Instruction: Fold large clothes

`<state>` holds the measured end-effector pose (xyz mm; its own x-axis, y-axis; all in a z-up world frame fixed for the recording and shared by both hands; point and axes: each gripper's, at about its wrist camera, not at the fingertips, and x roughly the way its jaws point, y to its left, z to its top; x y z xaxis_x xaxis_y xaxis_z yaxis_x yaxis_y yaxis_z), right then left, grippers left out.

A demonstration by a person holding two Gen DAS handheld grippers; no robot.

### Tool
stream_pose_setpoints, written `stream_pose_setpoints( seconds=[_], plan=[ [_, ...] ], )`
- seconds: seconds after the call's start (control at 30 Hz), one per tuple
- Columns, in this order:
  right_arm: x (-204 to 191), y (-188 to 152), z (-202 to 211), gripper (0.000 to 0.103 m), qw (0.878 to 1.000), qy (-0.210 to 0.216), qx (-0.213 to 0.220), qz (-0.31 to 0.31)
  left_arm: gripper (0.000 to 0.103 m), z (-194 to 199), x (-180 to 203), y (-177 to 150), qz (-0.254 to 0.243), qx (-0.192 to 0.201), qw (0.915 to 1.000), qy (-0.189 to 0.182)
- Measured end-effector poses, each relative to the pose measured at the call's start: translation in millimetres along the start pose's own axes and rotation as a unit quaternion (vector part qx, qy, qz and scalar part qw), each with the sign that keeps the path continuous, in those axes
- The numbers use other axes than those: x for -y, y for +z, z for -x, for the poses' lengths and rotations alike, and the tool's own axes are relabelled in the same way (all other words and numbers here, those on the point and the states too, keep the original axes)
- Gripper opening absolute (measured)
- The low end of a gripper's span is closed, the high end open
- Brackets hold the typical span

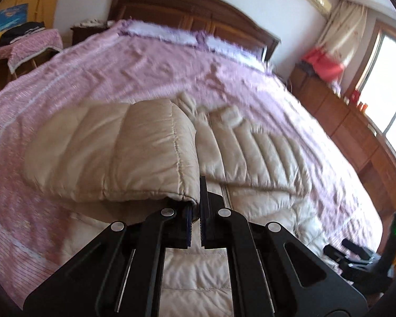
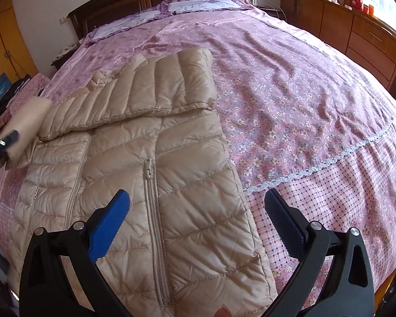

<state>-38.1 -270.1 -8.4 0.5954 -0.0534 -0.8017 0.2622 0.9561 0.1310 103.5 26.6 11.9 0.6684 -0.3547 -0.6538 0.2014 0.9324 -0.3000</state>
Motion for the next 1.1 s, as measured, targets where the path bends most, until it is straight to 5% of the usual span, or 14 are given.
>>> stream_pose_setpoints(
  seconds=[0.4,0.43,0.5,0.57,0.6,0.7,1.1],
  plan=[
    [7,-6,0,0.097,1.0,0.003,-0.005,-0.01,0.008,-56,20,-34,-0.013,-0.076,0.997,-0.01],
    [7,-7,0,0.097,1.0,0.004,-0.005,-0.011,0.012,-55,19,-35,-0.009,-0.077,0.9969,-0.014],
    [6,-7,0,0.097,1.0,0.004,-0.006,-0.01,0.05,-51,18,-37,0.0,-0.082,0.996,-0.034],
    [6,-5,0,0.098,1.0,0.005,-0.006,-0.01,0.073,-38,18,-40,0.001,-0.074,0.9967,-0.034],
    [4,-5,1,0.098,1.0,0.007,-0.006,-0.008,0.077,-31,20,-43,-0.007,-0.069,0.9971,-0.03],
    [-6,0,1,0.098,1.0,0.017,-0.006,0.002,0.078,-15,18,-47,-0.032,-0.07,0.997,-0.01],
    [-104,19,-1,0.098,0.989,0.108,-0.03,0.092,0.08,37,-45,-44,0.007,-0.08,0.9939,0.075]
  ],
)
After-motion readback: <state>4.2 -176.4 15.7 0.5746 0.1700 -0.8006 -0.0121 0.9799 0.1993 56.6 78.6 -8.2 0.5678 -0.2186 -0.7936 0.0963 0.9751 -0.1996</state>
